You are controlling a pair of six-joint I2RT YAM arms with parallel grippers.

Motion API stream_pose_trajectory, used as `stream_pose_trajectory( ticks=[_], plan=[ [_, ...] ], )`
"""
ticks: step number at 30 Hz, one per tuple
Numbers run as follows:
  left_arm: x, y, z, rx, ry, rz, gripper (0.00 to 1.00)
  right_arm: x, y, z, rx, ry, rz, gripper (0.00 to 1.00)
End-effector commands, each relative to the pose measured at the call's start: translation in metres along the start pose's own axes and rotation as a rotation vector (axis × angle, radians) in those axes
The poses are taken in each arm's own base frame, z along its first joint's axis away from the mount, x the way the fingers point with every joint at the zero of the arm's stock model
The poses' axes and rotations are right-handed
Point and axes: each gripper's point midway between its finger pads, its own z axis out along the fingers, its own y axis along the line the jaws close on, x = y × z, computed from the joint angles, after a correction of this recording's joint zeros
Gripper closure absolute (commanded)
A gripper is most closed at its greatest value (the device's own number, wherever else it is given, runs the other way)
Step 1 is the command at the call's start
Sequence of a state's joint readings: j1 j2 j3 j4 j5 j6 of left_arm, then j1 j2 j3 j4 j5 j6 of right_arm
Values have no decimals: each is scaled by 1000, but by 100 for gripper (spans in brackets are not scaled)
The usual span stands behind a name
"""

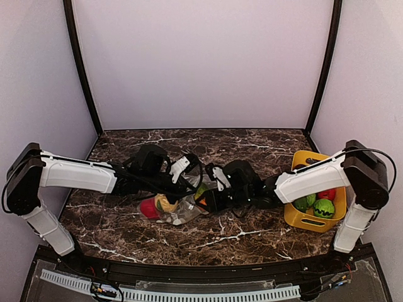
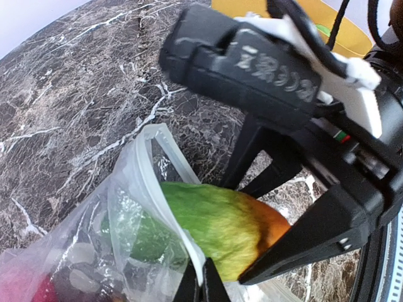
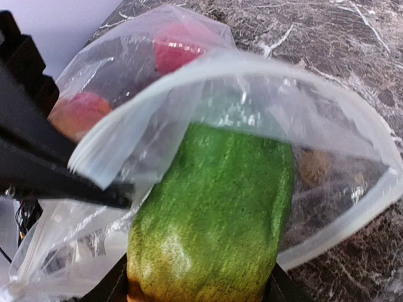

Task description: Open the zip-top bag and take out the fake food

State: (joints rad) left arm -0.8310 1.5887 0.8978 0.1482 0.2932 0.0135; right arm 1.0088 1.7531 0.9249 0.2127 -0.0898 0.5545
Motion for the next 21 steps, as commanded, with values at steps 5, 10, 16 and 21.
stream_pose_trajectory(
  ticks=[5, 10, 16, 21],
  plan=[
    [7, 15, 8, -60, 36, -22, 99, 19, -1, -41, -6, 63, 6, 63],
    [5, 18, 10, -67, 31, -23, 99, 9, -13, -77, 28, 4, 33, 64],
    [4, 21, 12, -59, 24, -29, 99, -13, -40, -123, 93, -92, 80, 64],
    [1, 23, 13, -49, 13, -62, 99, -28, -82, -151, 199, -142, 143, 64]
  ],
)
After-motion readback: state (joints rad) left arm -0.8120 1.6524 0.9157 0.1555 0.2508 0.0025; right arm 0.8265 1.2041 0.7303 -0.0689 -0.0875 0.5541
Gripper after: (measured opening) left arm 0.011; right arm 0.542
